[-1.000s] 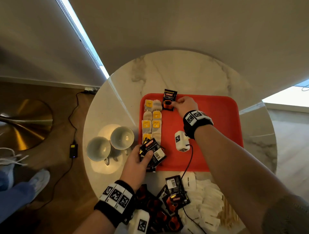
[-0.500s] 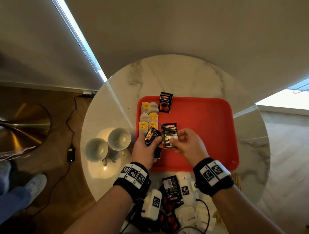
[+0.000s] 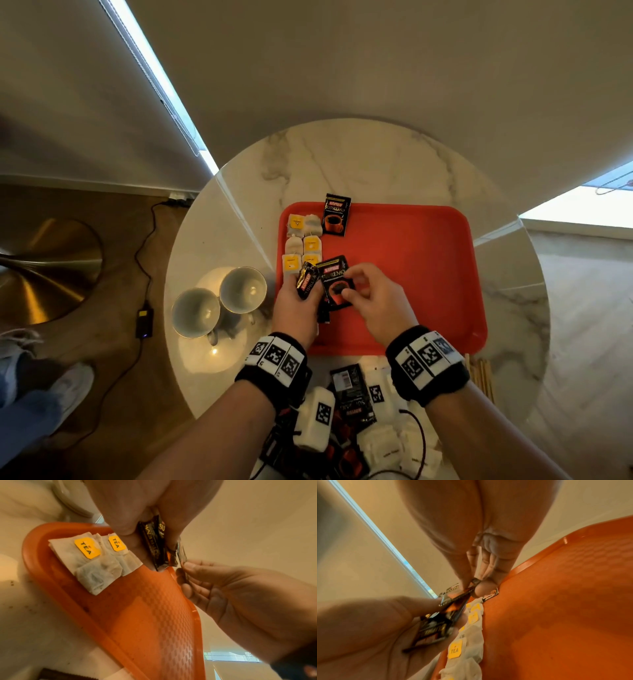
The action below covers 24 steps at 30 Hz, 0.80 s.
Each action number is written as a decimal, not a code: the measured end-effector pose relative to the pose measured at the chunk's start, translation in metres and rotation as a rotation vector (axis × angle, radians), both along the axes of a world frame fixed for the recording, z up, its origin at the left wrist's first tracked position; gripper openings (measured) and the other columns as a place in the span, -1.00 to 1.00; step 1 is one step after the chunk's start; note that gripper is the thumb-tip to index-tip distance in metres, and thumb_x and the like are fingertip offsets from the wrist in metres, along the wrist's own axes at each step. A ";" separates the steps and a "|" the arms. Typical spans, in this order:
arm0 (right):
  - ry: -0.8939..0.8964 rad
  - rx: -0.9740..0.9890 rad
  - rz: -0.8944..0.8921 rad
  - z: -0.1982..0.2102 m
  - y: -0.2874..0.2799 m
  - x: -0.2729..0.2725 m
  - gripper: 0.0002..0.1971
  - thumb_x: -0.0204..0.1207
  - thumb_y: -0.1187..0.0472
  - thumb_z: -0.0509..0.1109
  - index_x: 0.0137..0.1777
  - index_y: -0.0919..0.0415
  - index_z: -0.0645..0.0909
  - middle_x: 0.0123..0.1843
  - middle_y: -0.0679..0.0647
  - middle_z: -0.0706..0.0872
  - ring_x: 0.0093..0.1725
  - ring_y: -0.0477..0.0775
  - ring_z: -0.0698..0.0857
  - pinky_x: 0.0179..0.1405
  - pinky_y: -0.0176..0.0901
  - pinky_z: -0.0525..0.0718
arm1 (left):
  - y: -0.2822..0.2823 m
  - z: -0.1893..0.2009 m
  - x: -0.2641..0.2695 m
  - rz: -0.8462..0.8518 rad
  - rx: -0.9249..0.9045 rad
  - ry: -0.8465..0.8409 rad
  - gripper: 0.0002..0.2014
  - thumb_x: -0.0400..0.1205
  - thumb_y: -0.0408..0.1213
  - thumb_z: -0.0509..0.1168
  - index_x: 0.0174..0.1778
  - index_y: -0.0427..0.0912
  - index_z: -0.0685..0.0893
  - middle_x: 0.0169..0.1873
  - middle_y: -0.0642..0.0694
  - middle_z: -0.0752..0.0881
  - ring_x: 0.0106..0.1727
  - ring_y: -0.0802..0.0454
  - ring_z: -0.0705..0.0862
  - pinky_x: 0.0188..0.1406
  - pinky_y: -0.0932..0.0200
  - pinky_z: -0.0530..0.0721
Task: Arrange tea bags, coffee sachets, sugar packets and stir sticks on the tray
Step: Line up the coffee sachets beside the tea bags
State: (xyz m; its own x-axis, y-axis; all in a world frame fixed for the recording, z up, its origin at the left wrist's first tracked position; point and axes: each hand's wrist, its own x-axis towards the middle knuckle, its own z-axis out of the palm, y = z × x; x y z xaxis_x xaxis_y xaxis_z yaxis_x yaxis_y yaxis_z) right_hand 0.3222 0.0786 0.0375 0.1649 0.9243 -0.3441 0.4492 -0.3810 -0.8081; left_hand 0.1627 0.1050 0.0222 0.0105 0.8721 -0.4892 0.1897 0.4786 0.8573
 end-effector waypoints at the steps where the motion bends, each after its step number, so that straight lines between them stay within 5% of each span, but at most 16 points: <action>1: -0.001 -0.002 -0.049 -0.001 0.004 0.003 -0.70 0.59 0.28 0.51 0.23 -0.05 0.63 -0.04 -0.13 0.79 -0.04 -0.17 0.81 0.07 -0.07 0.80 | 0.000 0.000 -0.001 0.014 0.000 0.002 -0.79 0.66 -0.17 0.42 0.19 0.00 0.65 -0.04 0.05 0.82 -0.02 0.14 0.81 0.06 0.03 0.79; 6: 0.013 -0.098 -0.362 -0.020 0.056 0.035 -0.84 0.58 0.24 0.51 0.12 0.08 0.70 -0.06 -0.09 0.82 0.00 -0.06 0.80 0.14 -0.07 0.72 | -0.001 -0.007 -0.009 0.027 -0.090 -0.024 -0.62 0.43 0.27 0.40 0.10 0.24 0.64 0.01 0.00 0.84 0.00 -0.08 0.84 0.09 -0.32 0.78; 10: 0.065 -0.173 -0.491 -0.028 0.099 0.054 -0.80 0.57 0.24 0.53 0.16 0.09 0.70 0.06 0.00 0.80 0.10 0.07 0.77 0.16 -0.01 0.72 | -0.005 -0.003 -0.010 0.010 -0.143 -0.072 -0.85 0.65 -0.05 0.38 0.12 0.20 0.65 0.02 -0.04 0.83 0.00 -0.10 0.85 -0.05 -0.36 0.82; 13: -0.024 -0.228 -0.492 -0.039 0.121 0.059 -0.71 0.59 0.21 0.51 0.29 0.13 0.69 0.18 0.01 0.77 0.13 0.06 0.70 0.05 -0.11 0.59 | -0.009 -0.007 -0.012 0.018 -0.154 -0.091 -0.79 0.71 -0.27 0.33 0.20 0.12 0.66 0.07 -0.03 0.82 0.05 0.01 0.82 0.05 -0.14 0.82; 20: -0.172 -0.232 -0.348 -0.055 0.142 0.052 -0.74 0.55 0.15 0.55 0.22 0.14 0.70 0.00 -0.01 0.76 0.06 0.05 0.74 -0.01 -0.20 0.55 | -0.013 -0.011 -0.021 0.018 -0.128 -0.101 -0.83 0.68 -0.22 0.40 0.18 0.03 0.67 0.04 0.00 0.84 0.09 -0.02 0.82 0.12 -0.10 0.79; 24: -0.257 -0.195 -0.329 -0.044 0.133 0.057 -0.63 0.50 -0.02 0.57 0.23 0.10 0.67 0.10 0.00 0.77 0.10 0.04 0.73 0.08 -0.08 0.67 | -0.004 -0.002 -0.017 0.033 -0.150 -0.156 -0.77 0.65 -0.16 0.46 0.18 -0.04 0.65 0.05 -0.13 0.82 0.03 -0.13 0.84 -0.11 -0.39 0.82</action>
